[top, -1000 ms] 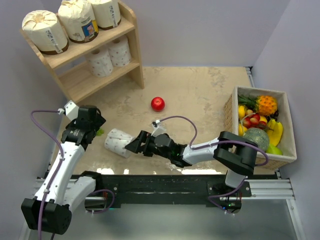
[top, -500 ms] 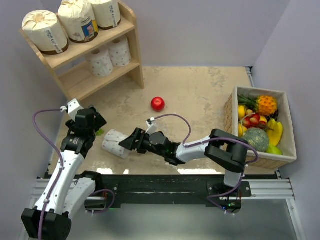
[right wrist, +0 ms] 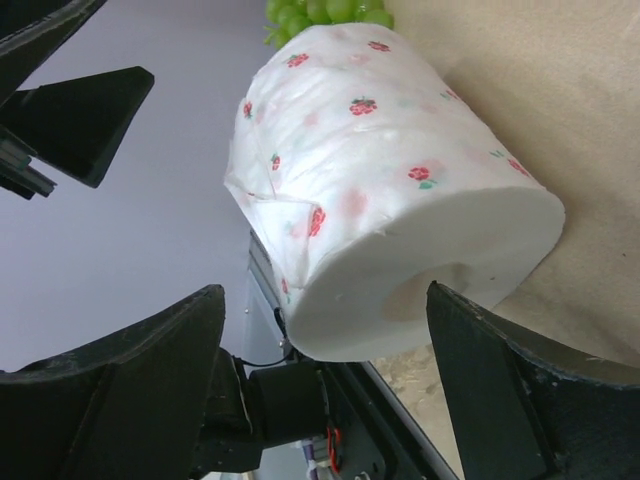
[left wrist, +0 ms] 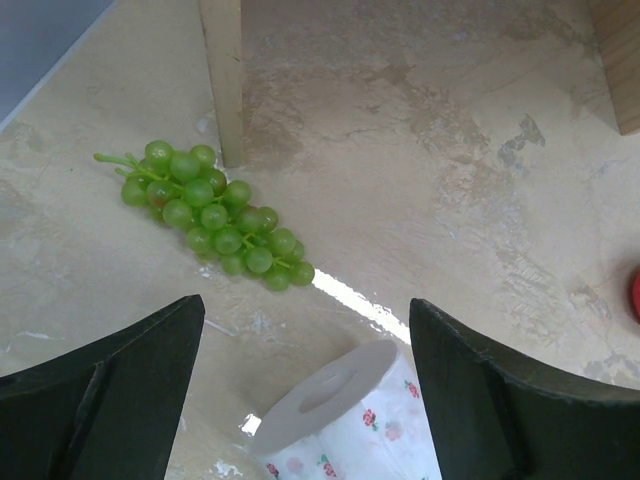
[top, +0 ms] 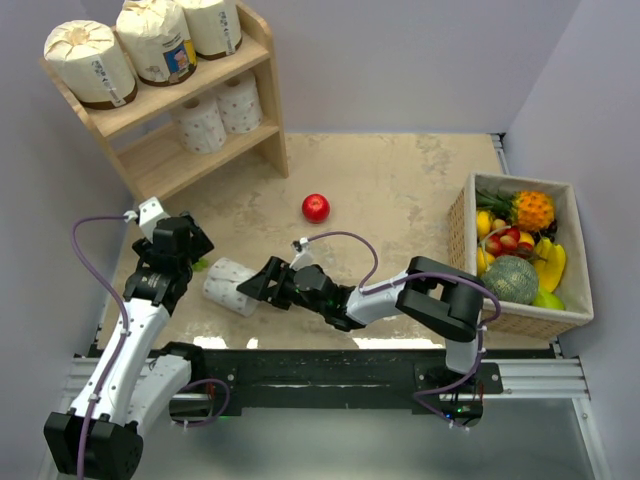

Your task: Place and organize the paper towels onto the shelf

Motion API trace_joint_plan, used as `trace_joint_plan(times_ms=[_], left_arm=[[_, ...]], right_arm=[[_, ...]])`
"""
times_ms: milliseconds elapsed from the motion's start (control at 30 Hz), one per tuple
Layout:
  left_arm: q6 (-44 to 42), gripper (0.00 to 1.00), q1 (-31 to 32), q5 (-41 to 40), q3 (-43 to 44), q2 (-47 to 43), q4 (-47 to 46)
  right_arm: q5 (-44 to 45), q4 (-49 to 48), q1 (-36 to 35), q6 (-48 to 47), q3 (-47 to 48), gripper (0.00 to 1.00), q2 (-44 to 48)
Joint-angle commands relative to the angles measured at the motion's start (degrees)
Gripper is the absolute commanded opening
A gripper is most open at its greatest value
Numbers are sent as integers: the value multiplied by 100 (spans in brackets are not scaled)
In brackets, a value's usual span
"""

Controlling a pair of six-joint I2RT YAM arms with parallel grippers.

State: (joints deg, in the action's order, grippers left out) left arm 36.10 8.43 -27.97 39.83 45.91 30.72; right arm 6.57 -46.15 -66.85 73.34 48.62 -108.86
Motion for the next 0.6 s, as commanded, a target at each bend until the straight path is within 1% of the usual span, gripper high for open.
trace_joint_plan(times_ms=[0, 67, 200, 300, 367, 467, 500, 567], left_arm=[[-235, 89, 19, -218, -2, -47, -251], [-278, 89, 19, -227, -28, -47, -268], [-427, 89, 19, -236, -11, -65, -225], [-559, 89, 27, -306, 16, -117, -224], [-586, 89, 19, -332, -2, -179, -268], [-604, 89, 19, -262, -55, -214, -330], [-639, 89, 19, -245, -63, -205, -330], [-656, 89, 19, -253, -55, -205, -312]], right_arm=[[162, -709, -21, -205, 156, 82, 23], [38, -842, -12, -294, 244, 80, -143], [-77, -1071, -12, -154, 350, 79, -364], [-24, -1010, -12, -223, 376, 79, -373], [55, -1045, -4, -337, 385, 75, -373], [-32, -1132, 58, -400, 420, 66, -460], [-68, -1324, 75, -443, 411, 61, -504], [-129, -1449, 93, -513, 385, 56, -549]])
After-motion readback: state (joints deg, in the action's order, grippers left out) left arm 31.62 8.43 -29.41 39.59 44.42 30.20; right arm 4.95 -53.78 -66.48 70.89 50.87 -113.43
